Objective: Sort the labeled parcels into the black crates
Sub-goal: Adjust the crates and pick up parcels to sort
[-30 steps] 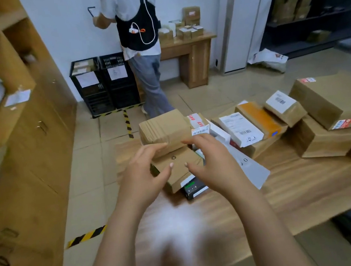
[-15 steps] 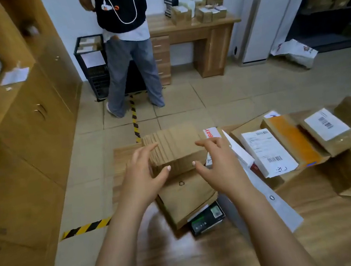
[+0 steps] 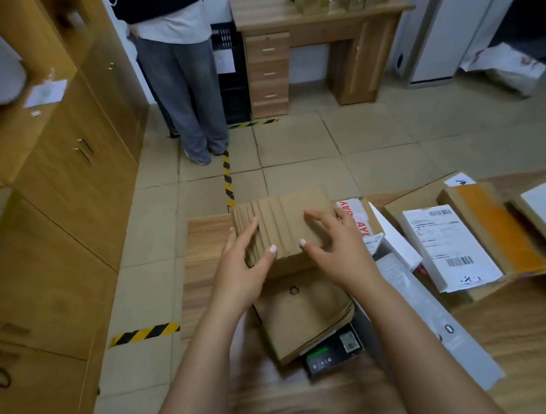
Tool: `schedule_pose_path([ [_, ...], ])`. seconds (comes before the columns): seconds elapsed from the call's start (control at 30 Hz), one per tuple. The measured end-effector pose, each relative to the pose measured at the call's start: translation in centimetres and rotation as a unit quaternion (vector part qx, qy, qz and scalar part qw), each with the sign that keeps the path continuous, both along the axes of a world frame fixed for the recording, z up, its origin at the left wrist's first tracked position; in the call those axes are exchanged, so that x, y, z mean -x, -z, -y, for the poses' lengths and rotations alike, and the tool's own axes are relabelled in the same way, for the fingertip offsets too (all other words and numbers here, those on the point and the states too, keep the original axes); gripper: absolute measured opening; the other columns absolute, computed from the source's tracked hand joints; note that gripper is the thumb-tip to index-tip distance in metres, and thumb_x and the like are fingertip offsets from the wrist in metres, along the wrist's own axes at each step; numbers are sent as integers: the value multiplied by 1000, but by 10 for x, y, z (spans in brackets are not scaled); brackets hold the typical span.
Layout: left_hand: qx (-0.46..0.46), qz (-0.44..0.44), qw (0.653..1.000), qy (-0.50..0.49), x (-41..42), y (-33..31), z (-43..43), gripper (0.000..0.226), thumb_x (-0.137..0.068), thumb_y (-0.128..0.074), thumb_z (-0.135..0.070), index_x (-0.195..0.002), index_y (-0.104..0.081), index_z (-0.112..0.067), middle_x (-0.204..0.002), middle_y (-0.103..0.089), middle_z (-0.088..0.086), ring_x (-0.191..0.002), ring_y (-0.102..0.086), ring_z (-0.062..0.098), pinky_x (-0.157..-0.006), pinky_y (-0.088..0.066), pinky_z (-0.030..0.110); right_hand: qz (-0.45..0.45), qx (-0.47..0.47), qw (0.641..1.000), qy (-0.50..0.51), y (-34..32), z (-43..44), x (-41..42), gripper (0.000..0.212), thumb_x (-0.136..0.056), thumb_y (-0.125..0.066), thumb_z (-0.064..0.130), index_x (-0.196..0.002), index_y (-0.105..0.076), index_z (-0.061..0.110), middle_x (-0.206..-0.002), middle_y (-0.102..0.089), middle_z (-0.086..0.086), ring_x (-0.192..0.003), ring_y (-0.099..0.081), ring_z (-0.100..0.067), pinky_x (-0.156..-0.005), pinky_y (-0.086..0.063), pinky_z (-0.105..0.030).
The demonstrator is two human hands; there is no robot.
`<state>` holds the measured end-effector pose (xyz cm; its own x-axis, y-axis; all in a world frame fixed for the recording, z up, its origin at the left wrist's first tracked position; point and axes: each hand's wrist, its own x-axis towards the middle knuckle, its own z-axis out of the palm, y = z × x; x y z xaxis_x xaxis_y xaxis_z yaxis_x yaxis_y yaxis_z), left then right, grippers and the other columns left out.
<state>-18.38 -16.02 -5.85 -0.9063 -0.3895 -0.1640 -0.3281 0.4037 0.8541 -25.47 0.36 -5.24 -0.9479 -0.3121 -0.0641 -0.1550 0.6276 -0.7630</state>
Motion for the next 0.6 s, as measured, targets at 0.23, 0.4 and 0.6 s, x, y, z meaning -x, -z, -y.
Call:
schedule_pose_path([
  [0.23, -12, -154, 987, -54, -22, -29, 10, 93, -84, -73, -32, -150, -9, -48, -123, -26, -11, -106, -40, -1, -97, -44, 29, -77, 59, 994, 54, -48, -3, -29, 109, -75, -82, 18, -152, -9, 42, -122, -26, 4, -107, -39, -8, -89, -35, -21],
  [0.4, 39, -190, 980, -49, -30, -46, 5, 98, -80, -76, -35, -149, -8, -52, -114, -26, -8, -83, -41, -13, -65, -38, 5, -131, 54, 987, 74, -69, -5, -46, 115, -74, -83, 16, -150, -2, 47, -117, -24, 9, -101, -41, -7, -88, -37, -21],
  [0.6, 18, -249, 968, -26, -45, -51, 0, 79, -78, -78, -29, -122, -23, -65, -131, -23, -16, -116, -43, 4, -86, -39, 15, -135, 142, 978, 69, -68, -8, -60, 80, -74, -82, 19, -129, -28, 41, -133, -37, 14, -123, -43, -8, -102, -47, -33],
])
